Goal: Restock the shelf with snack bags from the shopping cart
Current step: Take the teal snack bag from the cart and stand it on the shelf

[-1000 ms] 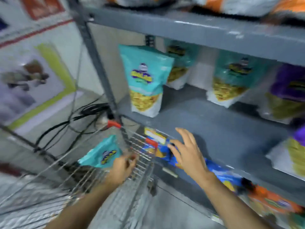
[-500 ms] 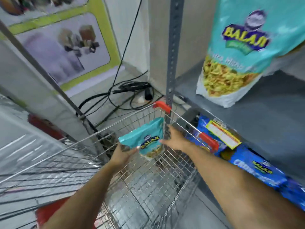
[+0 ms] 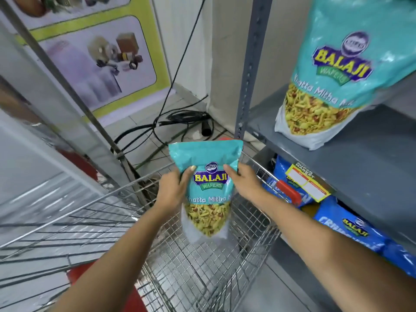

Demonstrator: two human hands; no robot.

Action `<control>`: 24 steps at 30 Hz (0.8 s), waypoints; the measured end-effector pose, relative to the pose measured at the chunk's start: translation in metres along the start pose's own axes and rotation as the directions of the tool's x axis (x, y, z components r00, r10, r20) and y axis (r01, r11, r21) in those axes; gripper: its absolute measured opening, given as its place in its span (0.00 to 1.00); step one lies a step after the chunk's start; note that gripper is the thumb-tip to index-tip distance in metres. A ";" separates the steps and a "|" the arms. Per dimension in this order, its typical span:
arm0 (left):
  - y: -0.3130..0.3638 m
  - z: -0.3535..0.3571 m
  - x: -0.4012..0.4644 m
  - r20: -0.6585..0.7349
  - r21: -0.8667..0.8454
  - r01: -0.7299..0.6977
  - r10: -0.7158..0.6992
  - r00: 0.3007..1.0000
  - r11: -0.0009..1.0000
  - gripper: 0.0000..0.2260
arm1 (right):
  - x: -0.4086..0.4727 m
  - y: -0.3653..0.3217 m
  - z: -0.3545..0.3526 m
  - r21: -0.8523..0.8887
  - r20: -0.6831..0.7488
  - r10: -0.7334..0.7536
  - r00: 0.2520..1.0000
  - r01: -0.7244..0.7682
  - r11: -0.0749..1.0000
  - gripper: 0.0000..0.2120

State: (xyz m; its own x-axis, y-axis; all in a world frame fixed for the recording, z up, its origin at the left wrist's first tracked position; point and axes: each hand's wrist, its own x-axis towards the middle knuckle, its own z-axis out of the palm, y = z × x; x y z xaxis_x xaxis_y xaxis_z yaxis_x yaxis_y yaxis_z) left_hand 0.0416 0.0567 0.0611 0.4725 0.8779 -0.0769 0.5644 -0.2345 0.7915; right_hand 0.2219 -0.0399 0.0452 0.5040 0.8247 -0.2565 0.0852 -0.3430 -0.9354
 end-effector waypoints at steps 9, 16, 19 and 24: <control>0.148 -0.044 -0.041 0.091 -0.003 -0.357 0.355 0.930 0.934 0.21 | -0.104 -0.097 -0.083 0.155 -0.218 -0.114 0.969 0.150 0.976 0.11; 0.259 0.007 -0.059 0.212 -0.156 -0.621 0.640 0.738 0.768 0.17 | -0.188 -0.108 -0.191 0.013 -0.552 -0.234 0.801 0.288 0.957 0.08; 0.306 0.048 -0.066 0.262 -0.257 -0.668 0.716 0.647 0.699 0.12 | -0.219 -0.104 -0.237 -0.024 -0.671 -0.259 0.695 0.328 0.944 0.05; 0.362 0.117 -0.063 0.363 -0.498 -0.555 0.742 0.564 0.666 0.12 | -0.244 -0.095 -0.300 -0.134 -0.783 -0.321 0.533 0.359 0.924 0.07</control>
State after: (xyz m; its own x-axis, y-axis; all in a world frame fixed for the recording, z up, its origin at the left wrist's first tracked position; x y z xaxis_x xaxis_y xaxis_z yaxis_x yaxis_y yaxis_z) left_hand 0.2954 -0.1328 0.2817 0.9310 0.1695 0.3234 -0.2236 -0.4357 0.8719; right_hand 0.3483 -0.3431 0.2697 0.9143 0.1972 0.3538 0.3749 -0.0810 -0.9235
